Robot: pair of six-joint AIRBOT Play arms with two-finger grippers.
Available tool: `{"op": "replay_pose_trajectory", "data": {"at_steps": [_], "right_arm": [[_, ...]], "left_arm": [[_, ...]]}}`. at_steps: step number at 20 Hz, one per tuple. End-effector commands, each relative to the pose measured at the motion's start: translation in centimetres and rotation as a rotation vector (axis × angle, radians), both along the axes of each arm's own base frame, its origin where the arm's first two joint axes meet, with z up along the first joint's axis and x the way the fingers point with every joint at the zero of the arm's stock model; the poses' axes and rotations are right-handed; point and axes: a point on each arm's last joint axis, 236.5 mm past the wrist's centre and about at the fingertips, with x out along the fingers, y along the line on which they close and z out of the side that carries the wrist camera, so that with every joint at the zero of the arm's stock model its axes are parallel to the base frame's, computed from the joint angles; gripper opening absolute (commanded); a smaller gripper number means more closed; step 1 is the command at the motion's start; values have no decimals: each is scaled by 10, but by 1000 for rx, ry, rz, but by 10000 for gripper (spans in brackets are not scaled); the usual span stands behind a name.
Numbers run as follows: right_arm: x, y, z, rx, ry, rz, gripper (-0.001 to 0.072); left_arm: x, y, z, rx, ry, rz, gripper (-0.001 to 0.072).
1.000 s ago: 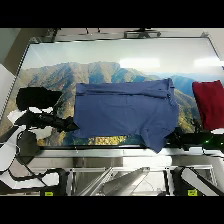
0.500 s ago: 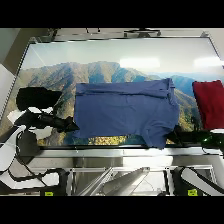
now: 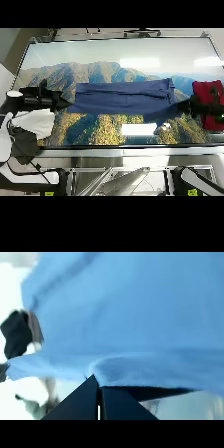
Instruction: Fold the shirts.
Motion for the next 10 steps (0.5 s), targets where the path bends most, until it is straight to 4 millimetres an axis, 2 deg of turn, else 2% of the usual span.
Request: {"op": "replay_pose_trajectory", "data": {"at_steps": [1, 3, 5, 8, 10], "right_arm": [[80, -1, 14, -72, -115, -1, 16], [121, -1, 1, -163, -137, 17, 16], [149, -2, -22, -228, -120, 40, 16], [172, -3, -69, -293, -72, 92, 16], [182, -11, -97, -394, -71, 125, 16]], "left_arm": [[70, 3, 9, 44, -91, 68, 18], [110, 4, -2, 130, -153, 108, 18], [133, 1, -24, 214, -164, 98, 19], [144, -4, -72, 319, -110, 32, 17], [149, -2, -100, 405, -71, 9, 17]]}}
